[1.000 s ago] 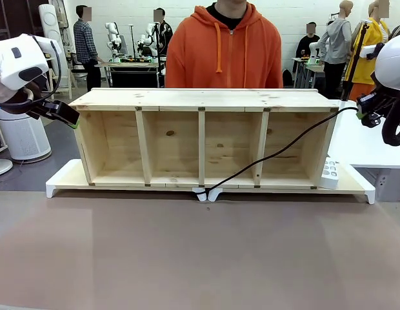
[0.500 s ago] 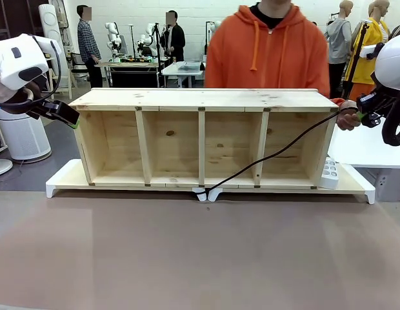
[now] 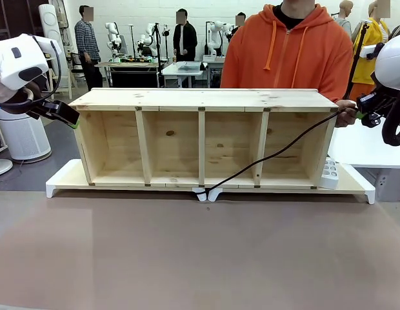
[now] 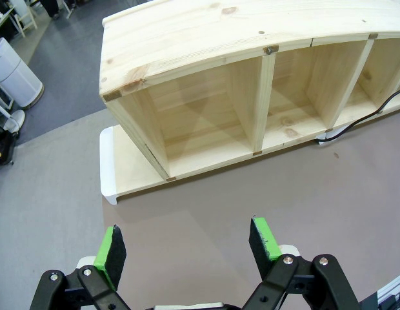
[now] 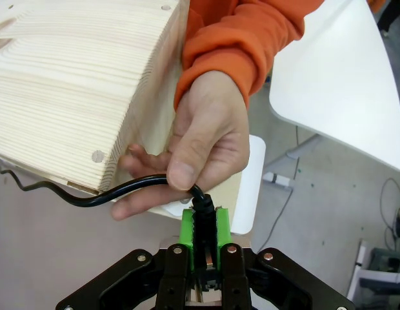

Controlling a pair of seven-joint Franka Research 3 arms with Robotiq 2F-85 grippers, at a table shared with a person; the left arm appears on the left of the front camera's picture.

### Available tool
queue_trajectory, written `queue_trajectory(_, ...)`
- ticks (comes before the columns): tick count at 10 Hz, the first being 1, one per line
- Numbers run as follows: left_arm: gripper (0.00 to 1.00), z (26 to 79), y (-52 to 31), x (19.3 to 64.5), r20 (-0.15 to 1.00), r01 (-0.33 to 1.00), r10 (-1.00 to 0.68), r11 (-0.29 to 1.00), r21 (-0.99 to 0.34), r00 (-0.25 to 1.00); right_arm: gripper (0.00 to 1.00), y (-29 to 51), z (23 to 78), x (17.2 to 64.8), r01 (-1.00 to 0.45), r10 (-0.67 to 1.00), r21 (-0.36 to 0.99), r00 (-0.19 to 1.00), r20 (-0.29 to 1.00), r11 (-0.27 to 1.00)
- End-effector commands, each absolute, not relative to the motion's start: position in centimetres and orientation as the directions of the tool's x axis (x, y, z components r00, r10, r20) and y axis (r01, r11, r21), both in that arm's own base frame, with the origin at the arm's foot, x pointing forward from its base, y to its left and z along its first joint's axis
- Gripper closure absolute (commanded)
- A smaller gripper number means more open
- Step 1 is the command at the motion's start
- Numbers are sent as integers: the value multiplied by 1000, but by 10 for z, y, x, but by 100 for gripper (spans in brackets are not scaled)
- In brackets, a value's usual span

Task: Perform cable management.
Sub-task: Release the Power Cable when the human grasps it.

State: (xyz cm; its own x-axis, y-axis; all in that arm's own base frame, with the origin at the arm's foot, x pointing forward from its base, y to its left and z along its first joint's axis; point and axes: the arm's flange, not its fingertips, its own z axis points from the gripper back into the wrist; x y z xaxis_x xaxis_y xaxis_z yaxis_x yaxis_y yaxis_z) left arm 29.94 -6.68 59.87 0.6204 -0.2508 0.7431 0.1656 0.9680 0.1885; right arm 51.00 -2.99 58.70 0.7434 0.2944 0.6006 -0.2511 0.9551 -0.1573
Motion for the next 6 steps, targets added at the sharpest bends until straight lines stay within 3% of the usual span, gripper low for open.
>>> queue_trajectory(1,0,599,-67,300,746,164,-251,968,190,617,84,-32,586,508,-251,292,-155,740,606,956)
queue_trajectory(6,0,599,-67,300,746,164,-251,968,190,617,84,-32,586,508,-251,292,-155,740,606,956)
